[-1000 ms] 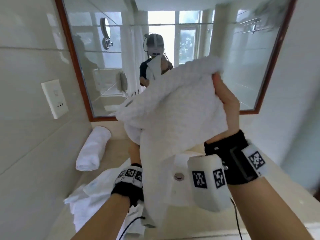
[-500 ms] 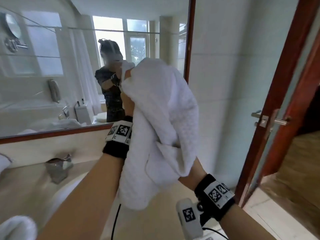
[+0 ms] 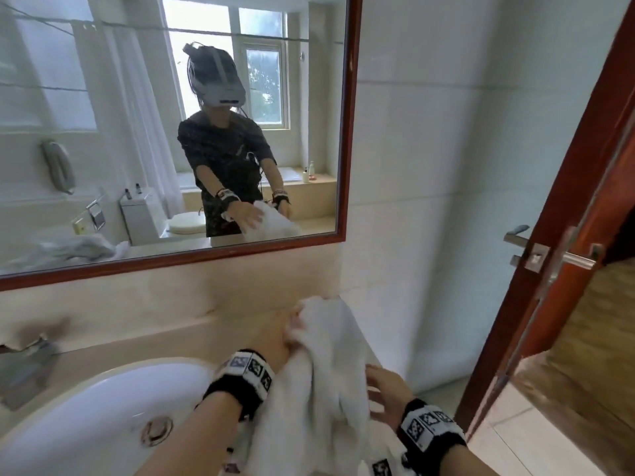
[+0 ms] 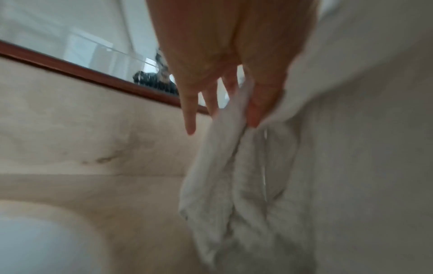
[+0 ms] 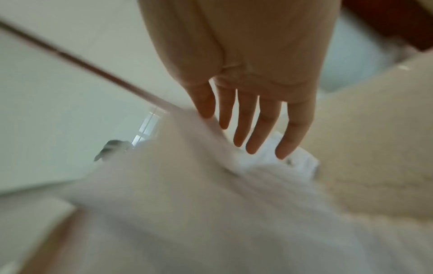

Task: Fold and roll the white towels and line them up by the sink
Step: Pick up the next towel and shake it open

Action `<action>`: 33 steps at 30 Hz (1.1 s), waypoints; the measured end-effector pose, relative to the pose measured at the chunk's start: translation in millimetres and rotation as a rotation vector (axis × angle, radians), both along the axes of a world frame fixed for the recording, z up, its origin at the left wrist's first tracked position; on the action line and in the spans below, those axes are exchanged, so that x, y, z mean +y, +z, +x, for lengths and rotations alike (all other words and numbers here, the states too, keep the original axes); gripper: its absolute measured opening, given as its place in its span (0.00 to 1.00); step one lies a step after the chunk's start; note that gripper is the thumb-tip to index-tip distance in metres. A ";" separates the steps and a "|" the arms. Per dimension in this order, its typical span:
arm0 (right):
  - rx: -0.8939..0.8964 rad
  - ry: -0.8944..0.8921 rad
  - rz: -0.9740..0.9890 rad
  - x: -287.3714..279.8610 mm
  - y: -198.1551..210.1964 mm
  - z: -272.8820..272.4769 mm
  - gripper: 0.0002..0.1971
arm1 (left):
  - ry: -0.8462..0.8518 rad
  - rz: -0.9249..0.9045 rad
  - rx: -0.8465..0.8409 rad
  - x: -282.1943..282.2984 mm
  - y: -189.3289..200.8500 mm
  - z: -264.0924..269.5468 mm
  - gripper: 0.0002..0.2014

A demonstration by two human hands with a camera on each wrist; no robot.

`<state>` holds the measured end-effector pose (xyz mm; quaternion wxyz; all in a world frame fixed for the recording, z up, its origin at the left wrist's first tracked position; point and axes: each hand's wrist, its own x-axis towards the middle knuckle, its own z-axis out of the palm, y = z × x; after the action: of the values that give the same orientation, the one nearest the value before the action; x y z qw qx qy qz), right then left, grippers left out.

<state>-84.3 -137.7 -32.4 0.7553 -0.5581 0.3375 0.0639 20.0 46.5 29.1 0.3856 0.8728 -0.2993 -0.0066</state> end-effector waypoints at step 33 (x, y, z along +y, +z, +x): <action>-0.321 0.833 -0.228 17.1 67.6 78.7 0.21 | 0.395 -0.788 0.856 17.5 -20.0 73.5 0.14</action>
<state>-5.5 -120.6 35.3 0.6420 -0.7284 -0.0318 0.2372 93.6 64.0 9.2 0.7590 0.6237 0.0695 -0.1736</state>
